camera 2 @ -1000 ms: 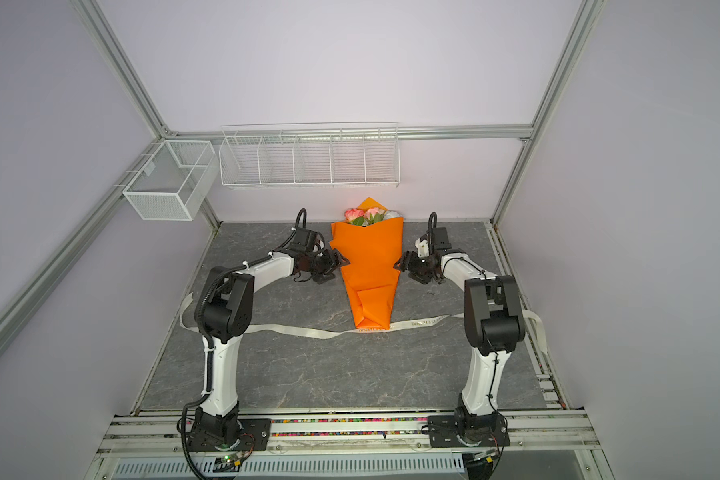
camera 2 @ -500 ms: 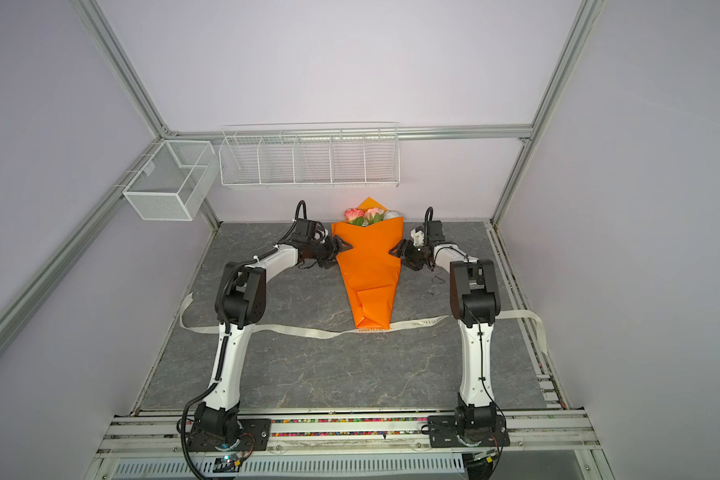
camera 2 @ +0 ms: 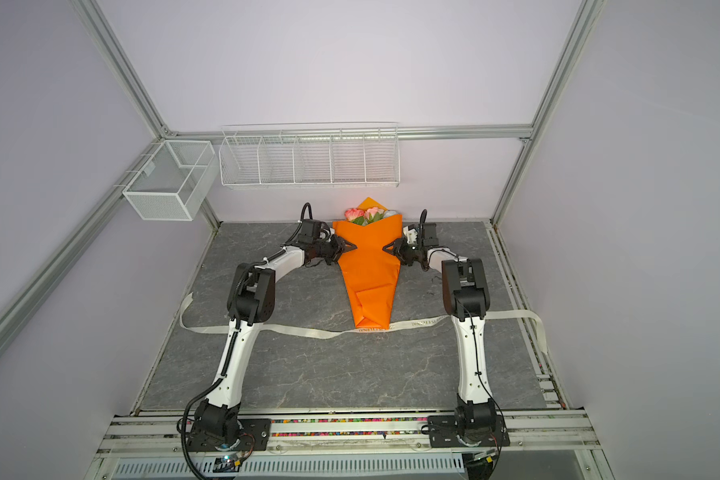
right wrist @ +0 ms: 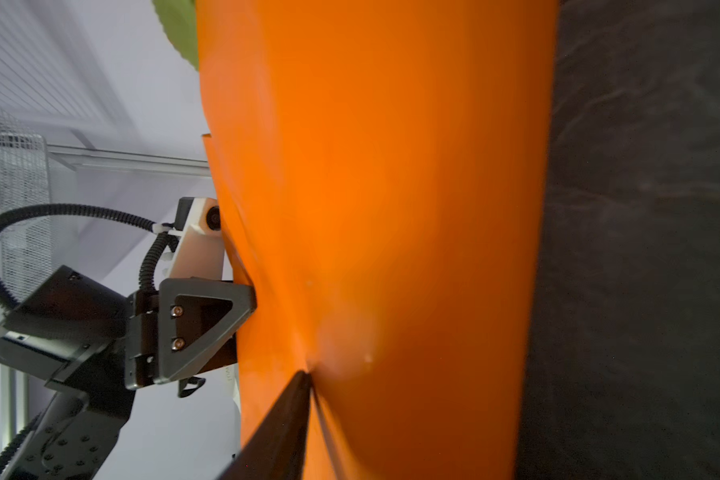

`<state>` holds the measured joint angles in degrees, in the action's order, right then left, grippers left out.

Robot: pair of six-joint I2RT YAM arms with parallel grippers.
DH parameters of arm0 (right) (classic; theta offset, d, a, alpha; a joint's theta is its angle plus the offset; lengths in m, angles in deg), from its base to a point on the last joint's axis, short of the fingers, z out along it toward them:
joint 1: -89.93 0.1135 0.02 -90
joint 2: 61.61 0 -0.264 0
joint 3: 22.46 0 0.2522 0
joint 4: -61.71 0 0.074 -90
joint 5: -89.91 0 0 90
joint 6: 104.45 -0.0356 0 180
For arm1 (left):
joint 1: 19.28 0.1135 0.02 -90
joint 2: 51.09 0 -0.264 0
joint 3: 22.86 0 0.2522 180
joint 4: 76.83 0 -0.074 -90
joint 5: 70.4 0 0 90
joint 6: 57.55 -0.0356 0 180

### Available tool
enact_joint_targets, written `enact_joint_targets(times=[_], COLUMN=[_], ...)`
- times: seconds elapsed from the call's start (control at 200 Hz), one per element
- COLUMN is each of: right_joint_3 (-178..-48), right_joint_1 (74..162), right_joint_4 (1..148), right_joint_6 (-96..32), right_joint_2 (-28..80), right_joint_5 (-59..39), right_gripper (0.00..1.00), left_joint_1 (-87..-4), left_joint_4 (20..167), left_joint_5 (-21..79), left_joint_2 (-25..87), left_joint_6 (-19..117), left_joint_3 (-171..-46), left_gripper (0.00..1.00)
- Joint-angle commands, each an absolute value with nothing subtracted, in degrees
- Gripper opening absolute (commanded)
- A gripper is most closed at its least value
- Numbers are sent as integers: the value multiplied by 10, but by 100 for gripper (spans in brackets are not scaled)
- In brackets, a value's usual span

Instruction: Tie the bouquet of fake flowers

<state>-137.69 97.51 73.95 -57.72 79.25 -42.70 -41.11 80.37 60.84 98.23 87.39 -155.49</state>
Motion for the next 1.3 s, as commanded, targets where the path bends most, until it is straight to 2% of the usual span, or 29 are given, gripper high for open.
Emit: enact_joint_targets(times=[0.0,0.21,0.31,0.68,1.03,1.295], right_joint_3=[-1393,-1381,-1359,-1240,-1075,-953], right_joint_1=[979,979,980,992,1014,1086], right_joint_4=[721,712,708,655,603,639], right_joint_6=[-601,-599,-595,-610,-614,-574], right_joint_2=[796,750,725,635,514,409], right_joint_5=[-447,-448,-443,-437,-421,-375], right_gripper=[30,15,12,8,7,7], left_joint_1=[-415,-415,-416,-421,-429,-443], left_joint_4=[796,776,774,832,888,911], left_joint_5=[599,576,565,543,529,506], left_joint_2=[990,956,930,806,656,537], left_joint_6=[878,841,820,819,803,785], left_joint_3=[-1570,-1576,-1554,-1397,-1184,-1013], left_gripper=[29,4,0,0,0,0])
